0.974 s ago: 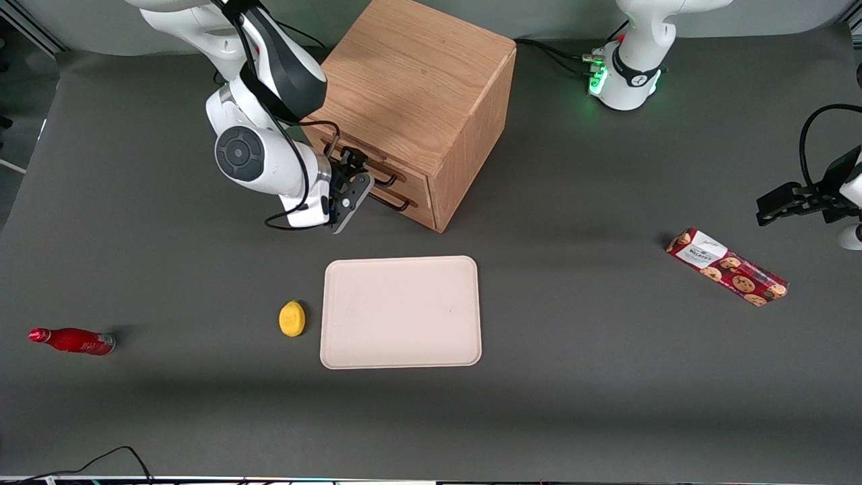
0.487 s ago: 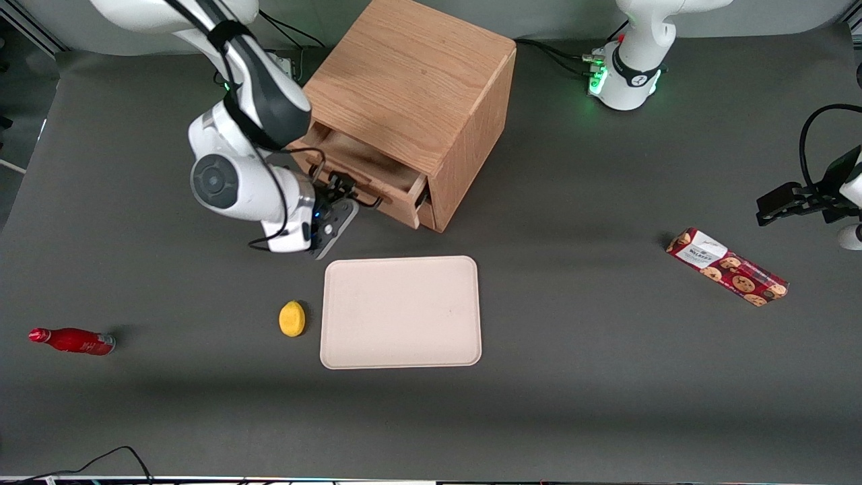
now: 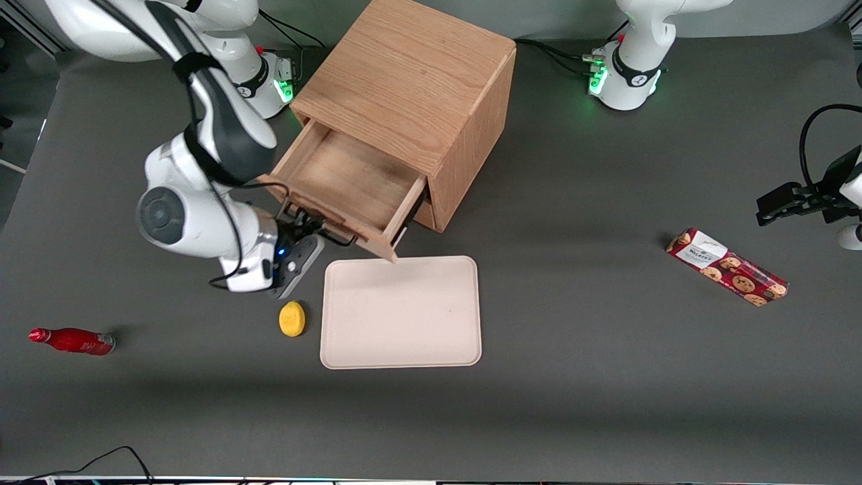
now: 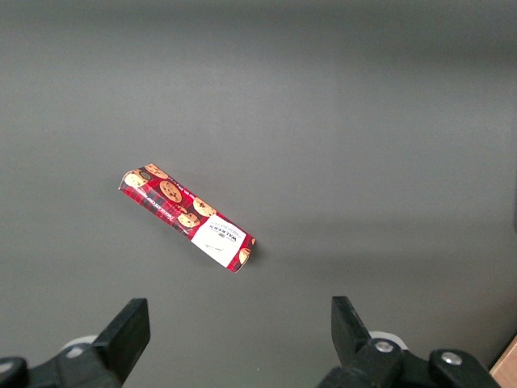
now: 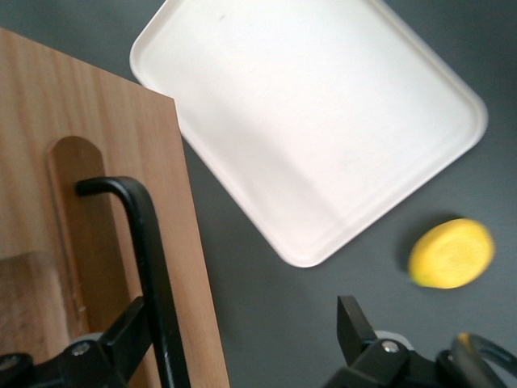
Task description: Open upper drawer
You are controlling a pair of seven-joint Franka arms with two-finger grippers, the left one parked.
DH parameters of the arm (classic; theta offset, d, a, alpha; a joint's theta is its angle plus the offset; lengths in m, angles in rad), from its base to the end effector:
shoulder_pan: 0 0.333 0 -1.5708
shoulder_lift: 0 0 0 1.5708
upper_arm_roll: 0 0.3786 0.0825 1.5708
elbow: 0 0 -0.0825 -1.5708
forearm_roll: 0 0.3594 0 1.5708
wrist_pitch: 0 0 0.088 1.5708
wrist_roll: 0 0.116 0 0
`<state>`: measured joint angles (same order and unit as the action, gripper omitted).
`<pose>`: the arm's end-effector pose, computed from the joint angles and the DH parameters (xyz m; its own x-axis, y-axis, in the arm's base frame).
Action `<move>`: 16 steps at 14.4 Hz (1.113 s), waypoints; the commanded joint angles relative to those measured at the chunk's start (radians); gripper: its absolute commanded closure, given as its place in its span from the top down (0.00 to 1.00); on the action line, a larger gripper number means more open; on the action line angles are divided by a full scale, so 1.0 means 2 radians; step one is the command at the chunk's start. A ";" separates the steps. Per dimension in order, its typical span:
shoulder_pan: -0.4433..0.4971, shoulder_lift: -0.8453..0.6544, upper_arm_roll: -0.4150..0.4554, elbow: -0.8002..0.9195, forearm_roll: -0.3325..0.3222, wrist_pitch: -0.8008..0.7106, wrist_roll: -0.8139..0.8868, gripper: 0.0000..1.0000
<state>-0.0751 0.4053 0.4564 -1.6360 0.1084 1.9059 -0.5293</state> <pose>0.6157 0.2100 0.4568 0.6675 0.7432 0.0463 0.7219 -0.6306 -0.2851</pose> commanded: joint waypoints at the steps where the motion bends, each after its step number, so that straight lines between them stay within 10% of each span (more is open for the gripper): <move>1: -0.002 0.041 0.003 0.080 -0.038 -0.037 -0.022 1.00; 6: 0.029 0.037 0.008 0.145 -0.117 -0.081 -0.015 1.00; 16: -0.030 -0.139 0.011 0.093 -0.111 -0.230 0.298 1.00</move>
<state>-0.0866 0.2332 0.4706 -1.3045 -0.1047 1.4448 -0.0391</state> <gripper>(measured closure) 0.000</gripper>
